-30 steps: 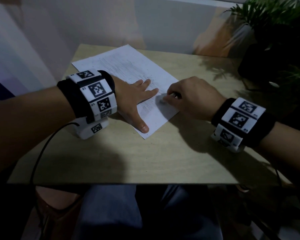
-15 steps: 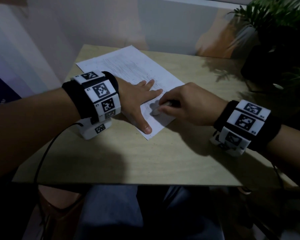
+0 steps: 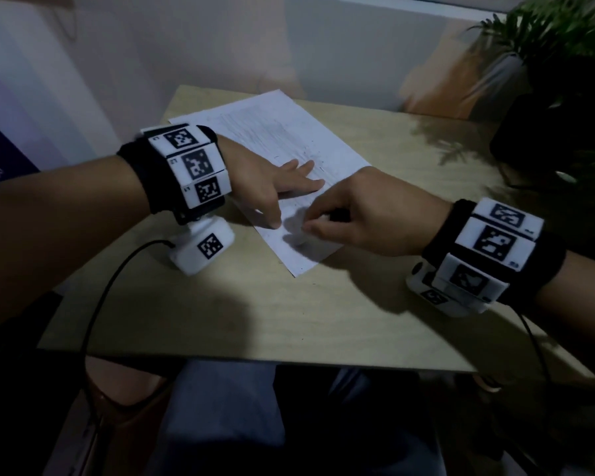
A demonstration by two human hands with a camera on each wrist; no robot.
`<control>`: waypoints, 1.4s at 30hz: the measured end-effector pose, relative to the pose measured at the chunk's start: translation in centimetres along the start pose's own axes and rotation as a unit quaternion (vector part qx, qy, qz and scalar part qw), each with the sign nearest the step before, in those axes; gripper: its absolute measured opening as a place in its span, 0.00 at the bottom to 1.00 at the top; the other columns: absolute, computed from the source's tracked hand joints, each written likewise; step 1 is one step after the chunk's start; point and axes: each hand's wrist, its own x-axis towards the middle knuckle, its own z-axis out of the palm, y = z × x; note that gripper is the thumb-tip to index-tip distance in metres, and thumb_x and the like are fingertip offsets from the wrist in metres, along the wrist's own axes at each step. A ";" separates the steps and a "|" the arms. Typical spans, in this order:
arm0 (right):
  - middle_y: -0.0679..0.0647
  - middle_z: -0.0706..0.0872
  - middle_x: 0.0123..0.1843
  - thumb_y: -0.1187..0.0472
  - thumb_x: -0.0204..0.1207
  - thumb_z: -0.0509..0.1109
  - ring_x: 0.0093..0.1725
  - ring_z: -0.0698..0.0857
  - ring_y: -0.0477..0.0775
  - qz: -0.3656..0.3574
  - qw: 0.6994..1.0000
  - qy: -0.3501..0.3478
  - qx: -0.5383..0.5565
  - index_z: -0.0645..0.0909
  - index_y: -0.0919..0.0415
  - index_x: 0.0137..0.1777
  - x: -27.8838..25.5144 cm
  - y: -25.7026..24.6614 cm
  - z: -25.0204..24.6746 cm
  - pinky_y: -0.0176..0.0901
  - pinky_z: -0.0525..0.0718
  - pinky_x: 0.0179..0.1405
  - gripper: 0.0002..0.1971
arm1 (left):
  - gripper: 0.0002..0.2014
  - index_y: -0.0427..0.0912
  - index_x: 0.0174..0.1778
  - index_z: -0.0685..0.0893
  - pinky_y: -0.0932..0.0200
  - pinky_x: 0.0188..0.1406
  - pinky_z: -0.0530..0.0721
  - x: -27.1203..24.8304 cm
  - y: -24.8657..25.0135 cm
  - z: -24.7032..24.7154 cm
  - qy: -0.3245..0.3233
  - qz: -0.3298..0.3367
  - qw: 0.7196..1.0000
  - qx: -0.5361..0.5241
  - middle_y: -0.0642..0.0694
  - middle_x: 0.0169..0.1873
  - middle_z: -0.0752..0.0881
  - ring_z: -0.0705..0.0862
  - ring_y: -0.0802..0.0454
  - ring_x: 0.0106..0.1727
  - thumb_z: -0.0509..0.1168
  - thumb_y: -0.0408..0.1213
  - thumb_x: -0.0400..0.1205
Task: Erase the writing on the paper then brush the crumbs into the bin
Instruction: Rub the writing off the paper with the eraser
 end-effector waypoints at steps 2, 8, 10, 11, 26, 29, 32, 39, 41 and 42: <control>0.49 0.91 0.42 0.49 0.83 0.69 0.37 0.79 0.46 -0.006 1.000 0.018 -0.021 0.92 0.50 0.54 0.8 -0.7 0.6 0.44 0.78 0.42 0.11 | 0.47 0.85 0.77 0.45 0.42 0.88 0.38 0.0 0.0 -0.1 -0.011 0.018 1.000 0.001 0.54 0.88 0.30 0.30 0.57 0.87 0.68 0.34 0.84; 0.41 0.83 0.31 0.49 0.82 0.70 0.34 0.78 0.40 -0.012 0.993 -0.095 -0.064 0.91 0.50 0.48 0.8 -1.2 -0.7 0.31 0.71 0.35 0.10 | 0.49 0.65 0.89 0.38 0.46 0.88 0.39 0.2 0.3 -0.4 -0.007 -0.026 0.999 0.047 0.54 0.87 0.28 0.32 0.58 0.88 0.68 0.37 0.86; 0.35 0.83 0.29 0.52 0.82 0.70 0.36 0.79 0.33 -0.011 0.991 -0.116 -0.060 0.91 0.52 0.48 1.1 -1.3 -1.7 0.25 0.71 0.36 0.10 | 0.47 0.63 0.89 0.40 0.47 0.88 0.42 -0.1 0.7 -0.6 -0.003 -0.025 0.998 0.060 0.53 0.88 0.30 0.35 0.57 0.88 0.69 0.38 0.86; 0.33 0.83 0.30 0.52 0.82 0.70 0.35 0.79 0.35 -0.012 0.993 -0.102 -0.059 0.91 0.53 0.48 1.5 -1.4 -1.8 0.25 0.71 0.36 0.10 | 0.45 0.62 0.89 0.44 0.48 0.86 0.47 -0.4 0.9 -0.7 0.001 -0.019 0.998 0.058 0.52 0.89 0.35 0.41 0.55 0.89 0.68 0.37 0.86; 0.34 0.76 0.34 0.53 0.84 0.68 0.37 0.71 0.43 -0.024 0.996 -0.033 -0.082 0.92 0.57 0.52 2.0 -2.7 -0.2 0.34 0.64 0.36 0.12 | 0.29 0.60 0.75 0.71 0.60 0.76 0.63 -0.8 1.1 -0.5 0.024 -0.002 1.000 0.003 0.47 0.87 0.59 0.61 0.61 0.77 0.70 0.29 0.84; 0.27 0.77 0.31 0.54 0.83 0.68 0.38 0.76 0.29 -0.045 0.994 -0.068 -0.069 0.89 0.59 0.42 1.1 -2.7 0.0 0.25 0.70 0.36 0.13 | 0.49 0.65 0.89 0.40 0.51 0.87 0.43 -0.5 0.7 -0.5 0.010 -0.028 0.999 0.039 0.54 0.88 0.31 0.37 0.60 0.88 0.69 0.35 0.85; 0.37 0.84 0.32 0.52 0.83 0.68 0.36 0.79 0.33 -0.025 0.988 -0.148 -0.048 0.91 0.56 0.45 0.8 -2.5 -1.2 0.23 0.71 0.37 0.13 | 0.49 0.65 0.88 0.37 0.51 0.86 0.42 -0.6 0.7 -0.5 -0.001 -0.021 0.999 0.038 0.53 0.88 0.29 0.34 0.59 0.88 0.68 0.36 0.86; 0.35 0.79 0.29 0.47 0.83 0.67 0.32 0.78 0.35 -0.003 0.996 -0.068 -0.055 0.91 0.51 0.51 0.6 -2.4 0.0 0.27 0.72 0.37 0.13 | 0.45 0.63 0.89 0.42 0.61 0.80 0.43 -0.3 0.9 0.2 0.032 -0.026 0.999 -0.001 0.55 0.89 0.34 0.37 0.60 0.88 0.67 0.37 0.87; 0.42 0.85 0.33 0.48 0.83 0.68 0.35 0.79 0.42 0.001 0.991 -0.121 -0.060 0.91 0.52 0.49 0.1 -2.1 -0.9 0.31 0.74 0.39 0.12 | 0.43 0.62 0.90 0.44 0.63 0.77 0.41 -0.1 0.6 0.2 0.032 -0.020 0.999 0.010 0.54 0.89 0.33 0.35 0.58 0.88 0.67 0.42 0.88; 0.45 0.88 0.36 0.49 0.83 0.68 0.36 0.80 0.45 0.011 0.988 -0.135 -0.068 0.91 0.52 0.49 0.0 -1.7 -1.5 0.34 0.75 0.40 0.12 | 0.44 0.63 0.90 0.43 0.61 0.79 0.40 -0.2 0.4 0.2 0.028 -0.021 0.999 0.011 0.55 0.89 0.33 0.35 0.58 0.88 0.68 0.47 0.87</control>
